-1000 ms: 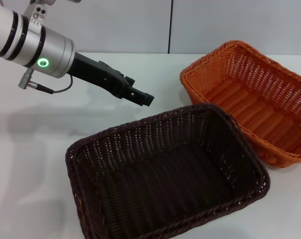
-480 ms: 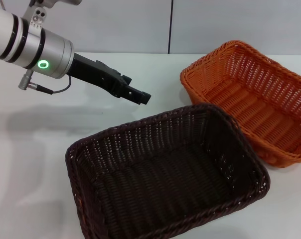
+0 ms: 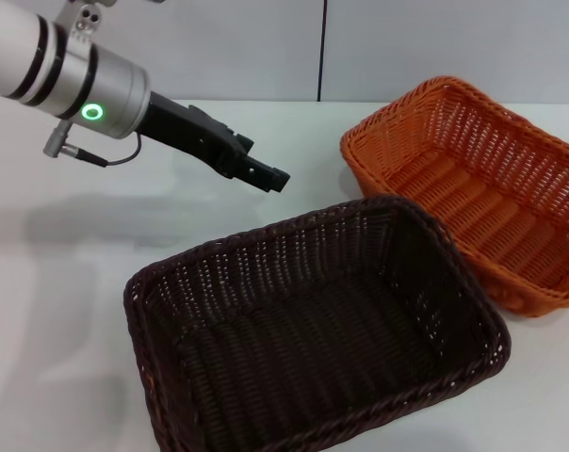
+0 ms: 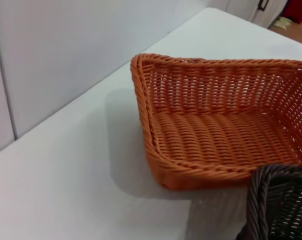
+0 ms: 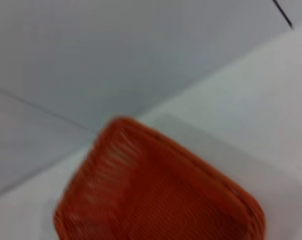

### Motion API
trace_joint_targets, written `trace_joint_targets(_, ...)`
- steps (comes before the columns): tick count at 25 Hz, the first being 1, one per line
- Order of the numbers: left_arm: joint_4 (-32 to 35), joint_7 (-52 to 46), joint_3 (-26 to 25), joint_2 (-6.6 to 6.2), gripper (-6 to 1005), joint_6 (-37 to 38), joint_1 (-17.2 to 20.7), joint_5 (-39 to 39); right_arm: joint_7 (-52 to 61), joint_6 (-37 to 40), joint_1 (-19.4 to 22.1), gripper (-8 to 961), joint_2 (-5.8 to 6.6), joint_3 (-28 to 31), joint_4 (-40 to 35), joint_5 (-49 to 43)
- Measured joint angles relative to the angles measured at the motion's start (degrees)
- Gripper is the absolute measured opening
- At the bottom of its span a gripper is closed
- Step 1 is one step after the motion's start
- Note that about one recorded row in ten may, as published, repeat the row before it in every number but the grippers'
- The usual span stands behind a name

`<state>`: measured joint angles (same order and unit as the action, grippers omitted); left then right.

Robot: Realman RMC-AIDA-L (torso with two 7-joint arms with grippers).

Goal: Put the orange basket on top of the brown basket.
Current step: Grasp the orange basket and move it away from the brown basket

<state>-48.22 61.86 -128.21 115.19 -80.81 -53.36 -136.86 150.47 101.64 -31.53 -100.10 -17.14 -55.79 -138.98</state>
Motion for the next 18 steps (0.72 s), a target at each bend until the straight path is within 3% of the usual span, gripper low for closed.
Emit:
trace_joint_targets(6, 0.0, -0.3, 1.7, 0.06, 841, 1.5, -1.3, 0.0, 0.1, 1.2, -0.5, 721, -0.5, -0.5, 3.1, -6.0)
trace_joint_targets(13, 0.2, -0.1, 2.2, 0.39, 841, 2.0, -2.5, -0.2, 0.5, -2.1, 0.3, 720, -3.17, -0.6, 7.5, -5.8)
trace_joint_targets(18, 0.5, -0.1, 2.7, 0.39, 840, 2.1, -2.7, -0.2, 0.3, -5.1, -0.3, 719, -3.5, -1.2, 12.2, -5.7)
